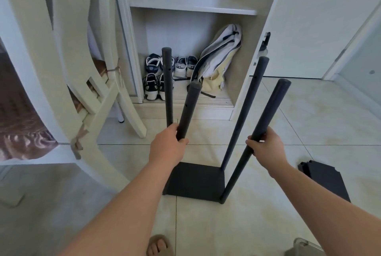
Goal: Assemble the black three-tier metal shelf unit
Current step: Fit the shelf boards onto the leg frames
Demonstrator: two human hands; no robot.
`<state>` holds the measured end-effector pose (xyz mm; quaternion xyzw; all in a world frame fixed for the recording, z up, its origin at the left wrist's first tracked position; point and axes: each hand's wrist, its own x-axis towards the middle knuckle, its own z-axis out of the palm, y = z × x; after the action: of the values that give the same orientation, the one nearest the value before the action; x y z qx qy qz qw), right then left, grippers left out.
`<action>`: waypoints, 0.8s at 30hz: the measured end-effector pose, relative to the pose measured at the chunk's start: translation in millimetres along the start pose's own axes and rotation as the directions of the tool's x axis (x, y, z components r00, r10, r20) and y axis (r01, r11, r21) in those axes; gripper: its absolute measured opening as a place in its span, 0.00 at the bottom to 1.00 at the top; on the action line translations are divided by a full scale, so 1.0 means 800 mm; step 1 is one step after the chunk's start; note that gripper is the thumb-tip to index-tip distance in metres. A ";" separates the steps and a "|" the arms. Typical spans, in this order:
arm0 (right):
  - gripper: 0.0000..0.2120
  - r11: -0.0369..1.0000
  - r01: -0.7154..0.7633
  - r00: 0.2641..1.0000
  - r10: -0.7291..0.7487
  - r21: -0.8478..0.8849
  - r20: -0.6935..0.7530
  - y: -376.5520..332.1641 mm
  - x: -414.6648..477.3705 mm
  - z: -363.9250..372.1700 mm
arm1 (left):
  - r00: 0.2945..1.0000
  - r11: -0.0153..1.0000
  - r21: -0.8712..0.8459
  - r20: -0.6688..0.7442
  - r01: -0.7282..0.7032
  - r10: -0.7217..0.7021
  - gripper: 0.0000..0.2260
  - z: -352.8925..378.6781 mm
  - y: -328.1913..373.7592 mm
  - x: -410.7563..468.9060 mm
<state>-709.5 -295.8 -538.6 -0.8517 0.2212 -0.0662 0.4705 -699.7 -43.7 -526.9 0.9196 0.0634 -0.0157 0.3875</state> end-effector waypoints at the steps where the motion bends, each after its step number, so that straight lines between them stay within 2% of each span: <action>1: 0.09 1.000 -0.002 1.000 0.002 0.007 0.002 0.001 0.002 -0.001 | 1.000 1.000 0.002 -0.004 -0.008 0.008 0.19 0.001 0.000 0.000; 8: 0.08 0.999 0.043 0.998 -0.042 0.034 -0.044 0.020 -0.002 -0.016 | 0.998 0.998 -0.058 -0.061 -0.020 0.016 0.17 0.018 0.009 -0.018; 12: 0.11 0.998 0.036 0.998 -0.034 -0.046 0.045 0.036 -0.010 -0.034 | 0.994 0.989 -0.150 -0.103 0.016 -0.032 0.15 0.037 0.017 -0.032; 14: 0.17 0.996 0.040 0.993 -0.030 -0.080 0.118 0.049 -0.017 -0.052 | 0.980 0.960 -0.216 -0.048 0.179 -0.193 0.20 0.049 0.018 -0.038; 16: 0.25 0.991 0.049 0.985 -0.027 -0.125 0.169 0.066 -0.024 -0.075 | 0.885 0.849 -0.250 0.123 0.466 -0.449 0.28 0.060 0.017 -0.045; 17: 0.26 0.990 0.044 0.985 -0.020 -0.137 0.174 0.078 -0.027 -0.088 | 0.819 0.804 -0.180 0.229 0.566 -0.525 0.32 0.067 0.018 -0.050; 18: 0.26 0.990 0.028 0.985 -0.004 -0.137 0.170 0.091 -0.029 -0.102 | 0.769 0.798 -0.058 0.319 0.600 -0.554 0.33 0.075 0.020 -0.057; 19: 0.26 0.990 0.004 0.987 0.019 -0.143 0.161 0.105 -0.029 -0.116 | 0.743 0.820 0.079 0.382 0.567 -0.550 0.33 0.086 0.022 -0.063; 21: 0.26 0.980 -0.040 0.986 0.070 -0.195 0.151 0.139 -0.026 -0.146 | 0.734 0.877 0.265 0.481 0.401 -0.480 0.31 0.118 0.036 -0.075; 23: 0.26 0.965 -0.073 0.984 0.111 -0.252 0.139 0.174 -0.014 -0.176 | 0.707 0.931 0.298 0.611 0.210 -0.355 0.25 0.161 0.053 -0.088; 24: 0.27 0.957 -0.095 0.985 0.131 -0.273 0.115 0.191 -0.006 -0.190 | 0.669 0.950 0.271 0.680 0.153 -0.301 0.22 0.186 0.062 -0.095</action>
<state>-810.8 -481.5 -581.7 -0.8956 0.2450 0.0477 0.3684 -765.2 -192.5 -589.6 0.8585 0.0208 -0.4249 0.2865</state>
